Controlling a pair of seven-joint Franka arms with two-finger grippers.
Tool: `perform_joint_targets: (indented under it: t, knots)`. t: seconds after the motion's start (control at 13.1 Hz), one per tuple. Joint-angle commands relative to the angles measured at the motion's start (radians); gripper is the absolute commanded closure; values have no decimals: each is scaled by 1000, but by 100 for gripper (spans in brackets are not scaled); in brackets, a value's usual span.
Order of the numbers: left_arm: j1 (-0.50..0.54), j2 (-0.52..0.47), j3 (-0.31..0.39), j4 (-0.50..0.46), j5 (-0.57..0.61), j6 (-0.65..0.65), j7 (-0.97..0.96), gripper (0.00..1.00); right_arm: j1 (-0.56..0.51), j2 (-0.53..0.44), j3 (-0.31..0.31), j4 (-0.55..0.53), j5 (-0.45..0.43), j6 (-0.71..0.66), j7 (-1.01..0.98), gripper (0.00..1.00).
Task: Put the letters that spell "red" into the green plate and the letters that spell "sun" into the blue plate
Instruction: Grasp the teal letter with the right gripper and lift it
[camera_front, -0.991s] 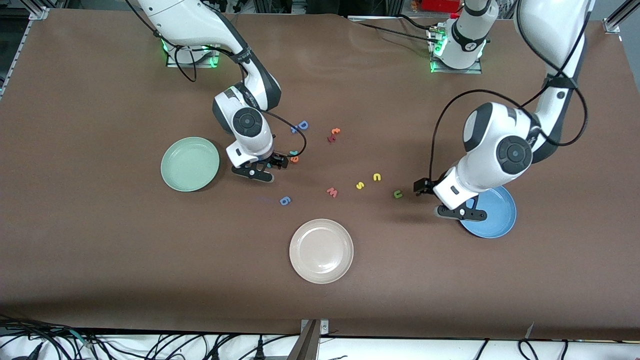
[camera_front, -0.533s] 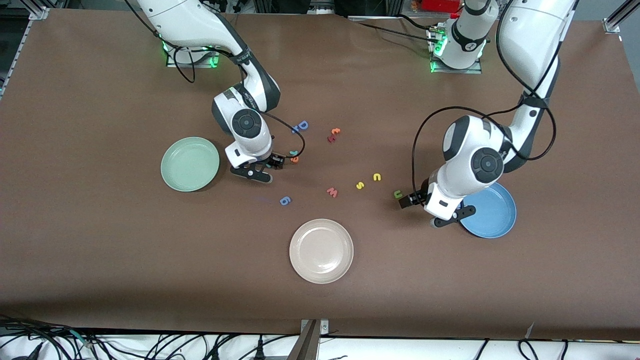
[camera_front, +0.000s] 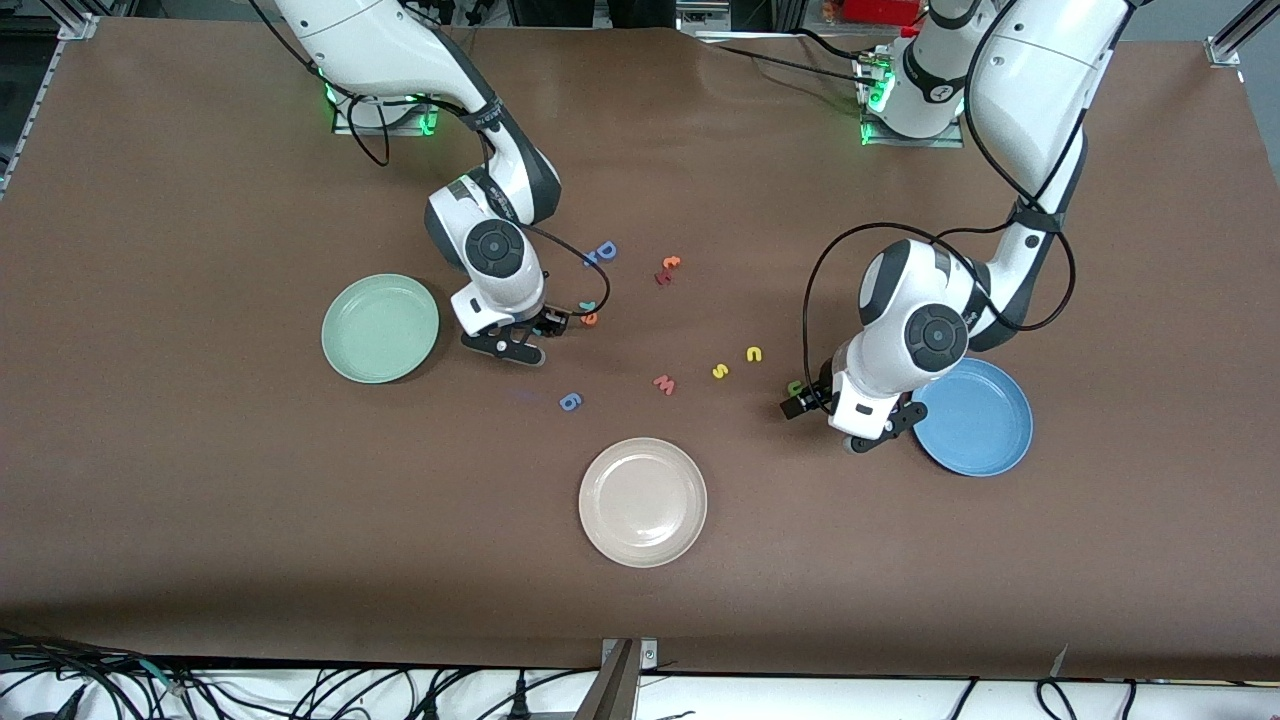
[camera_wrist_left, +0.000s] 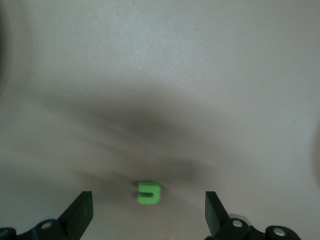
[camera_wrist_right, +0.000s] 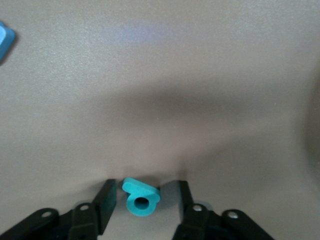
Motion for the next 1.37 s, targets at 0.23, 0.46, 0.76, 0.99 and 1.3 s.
perform_joint_targets:
  t: [0.23,0.46,0.76,0.99,1.3]
  knots:
    - [-62,49,10,11,192,4,-187,4,11,4,-4,-10,-18,2,19,75]
    - [-65,68,10,11,192,32,-210,4,6,-8,-7,-6,-18,-5,-4,81]
    - [-72,94,10,11,192,53,-210,4,0,-86,-71,11,-18,-129,-108,81]
    - [-79,97,10,11,201,52,-207,4,-5,-149,-165,11,-16,-206,-243,81]
    - [-77,80,10,-9,210,49,-186,4,-12,-122,-266,-9,-16,-242,-312,81]
